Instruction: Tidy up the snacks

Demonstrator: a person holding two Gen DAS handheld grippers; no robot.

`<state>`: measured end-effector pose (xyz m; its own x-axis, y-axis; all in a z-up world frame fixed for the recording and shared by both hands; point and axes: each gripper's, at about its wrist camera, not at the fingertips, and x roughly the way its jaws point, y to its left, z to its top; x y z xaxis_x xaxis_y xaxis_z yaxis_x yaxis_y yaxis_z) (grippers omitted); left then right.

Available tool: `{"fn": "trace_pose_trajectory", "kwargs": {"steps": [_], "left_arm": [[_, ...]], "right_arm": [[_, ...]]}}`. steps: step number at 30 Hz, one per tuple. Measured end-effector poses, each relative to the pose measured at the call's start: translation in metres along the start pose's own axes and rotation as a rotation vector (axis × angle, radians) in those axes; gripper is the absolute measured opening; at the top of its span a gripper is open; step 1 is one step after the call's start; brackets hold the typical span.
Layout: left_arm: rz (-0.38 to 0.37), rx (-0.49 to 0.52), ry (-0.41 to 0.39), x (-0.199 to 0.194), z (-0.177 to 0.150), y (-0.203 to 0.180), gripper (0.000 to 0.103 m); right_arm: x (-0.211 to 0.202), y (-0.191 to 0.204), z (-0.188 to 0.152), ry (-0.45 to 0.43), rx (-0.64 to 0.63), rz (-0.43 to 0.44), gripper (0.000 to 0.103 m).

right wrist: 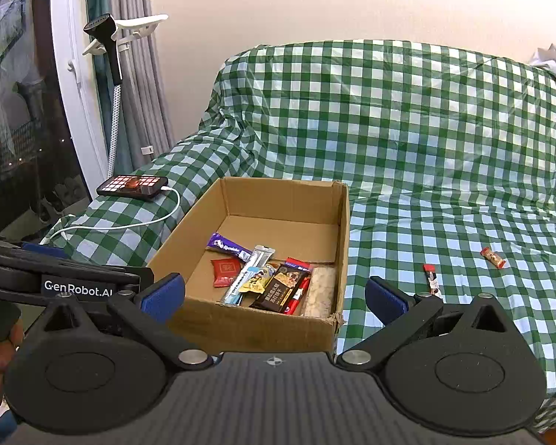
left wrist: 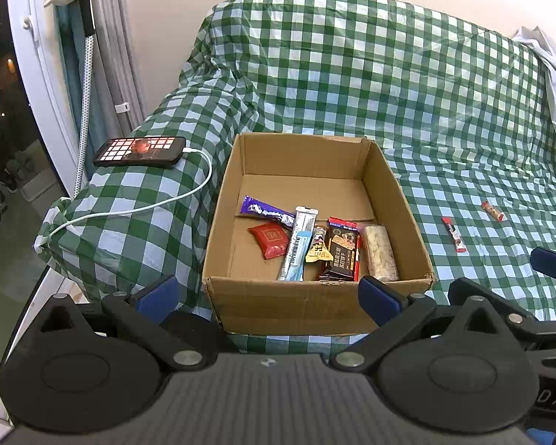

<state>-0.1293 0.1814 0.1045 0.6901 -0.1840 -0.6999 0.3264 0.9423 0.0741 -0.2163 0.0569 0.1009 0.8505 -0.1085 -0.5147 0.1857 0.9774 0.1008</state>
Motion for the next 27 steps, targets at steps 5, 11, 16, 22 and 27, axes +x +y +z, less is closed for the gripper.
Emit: {"fn": "trace_pose_trajectory", "kwargs": {"steps": [5,11,16,22,27], "left_arm": [[0.001,0.003,0.003,0.0,-0.001,0.0,0.103],[0.0,0.006,0.006,0.001,0.0,0.001,0.103],[-0.003,0.009,0.012,0.005,-0.002,0.004,0.103],[-0.004,0.011,0.017,0.008,-0.001,0.004,0.103],[-0.003,0.015,0.024,0.012,0.0,0.005,0.103]], "right_arm": [[-0.001,0.0,0.0,0.003,0.003,-0.001,0.102],[0.0,0.001,-0.002,0.009,0.01,-0.005,0.102],[0.002,0.001,-0.003,0.018,0.015,-0.006,0.102],[0.006,0.0,-0.001,0.027,0.018,-0.005,0.102],[0.008,-0.001,-0.001,0.032,0.02,-0.003,0.102]]}}
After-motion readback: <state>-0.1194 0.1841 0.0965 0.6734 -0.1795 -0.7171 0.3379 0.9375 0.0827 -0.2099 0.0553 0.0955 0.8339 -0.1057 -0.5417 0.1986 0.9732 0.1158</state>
